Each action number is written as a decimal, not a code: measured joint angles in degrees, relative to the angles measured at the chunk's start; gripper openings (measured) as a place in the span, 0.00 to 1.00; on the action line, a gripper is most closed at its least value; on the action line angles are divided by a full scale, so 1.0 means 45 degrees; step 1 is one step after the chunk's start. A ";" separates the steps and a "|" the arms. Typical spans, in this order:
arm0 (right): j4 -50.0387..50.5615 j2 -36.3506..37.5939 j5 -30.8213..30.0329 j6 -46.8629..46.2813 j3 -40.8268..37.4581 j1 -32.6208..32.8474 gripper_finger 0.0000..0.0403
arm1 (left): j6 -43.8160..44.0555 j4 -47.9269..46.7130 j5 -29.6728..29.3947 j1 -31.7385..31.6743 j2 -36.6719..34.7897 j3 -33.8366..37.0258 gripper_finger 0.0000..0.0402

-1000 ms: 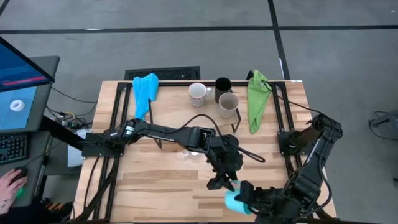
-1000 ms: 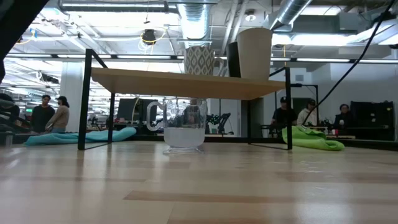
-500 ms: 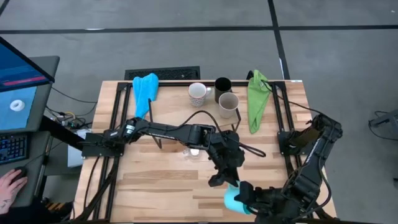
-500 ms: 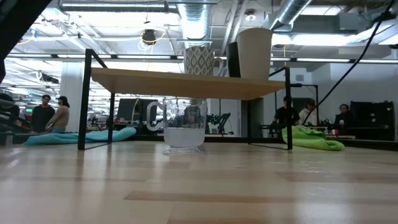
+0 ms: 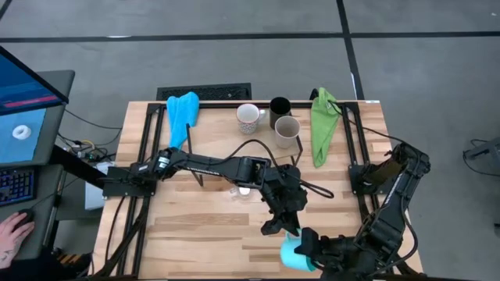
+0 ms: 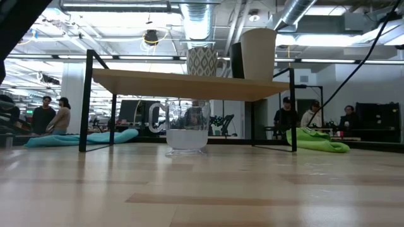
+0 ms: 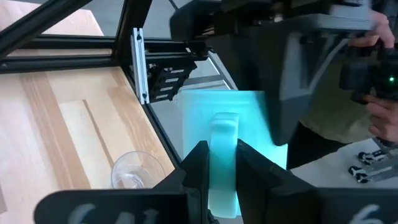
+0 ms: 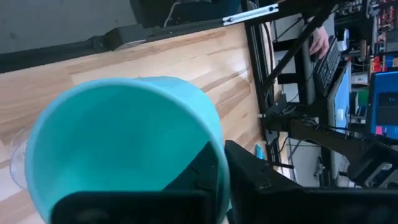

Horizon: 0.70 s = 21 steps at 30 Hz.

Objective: Stack small to large cups/mugs on shelf
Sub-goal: Put the blue mug on the shelf

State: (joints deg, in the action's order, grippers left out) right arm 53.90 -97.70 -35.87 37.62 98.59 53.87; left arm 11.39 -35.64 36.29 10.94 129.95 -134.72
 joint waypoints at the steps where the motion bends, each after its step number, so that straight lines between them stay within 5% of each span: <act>1: -0.0124 -0.0002 -0.0023 0.0002 -0.0005 0.0000 0.16 | 0.0065 0.0005 0.0000 0.0005 0.0000 0.0000 0.09; 13: 0.0245 -0.0012 -0.0089 -0.1790 0.1359 0.0140 0.61 | 0.0362 0.0092 0.0104 -0.0005 0.0005 0.0000 0.09; 21: 0.1840 -0.0012 -0.0120 -0.3830 0.2860 0.1005 0.64 | 0.0599 0.0030 -0.0268 -0.0015 0.0029 0.0010 0.08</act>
State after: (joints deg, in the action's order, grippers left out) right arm 62.19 -97.76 -36.41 20.38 111.46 58.39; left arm 14.08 -35.50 35.09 10.87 130.08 -134.67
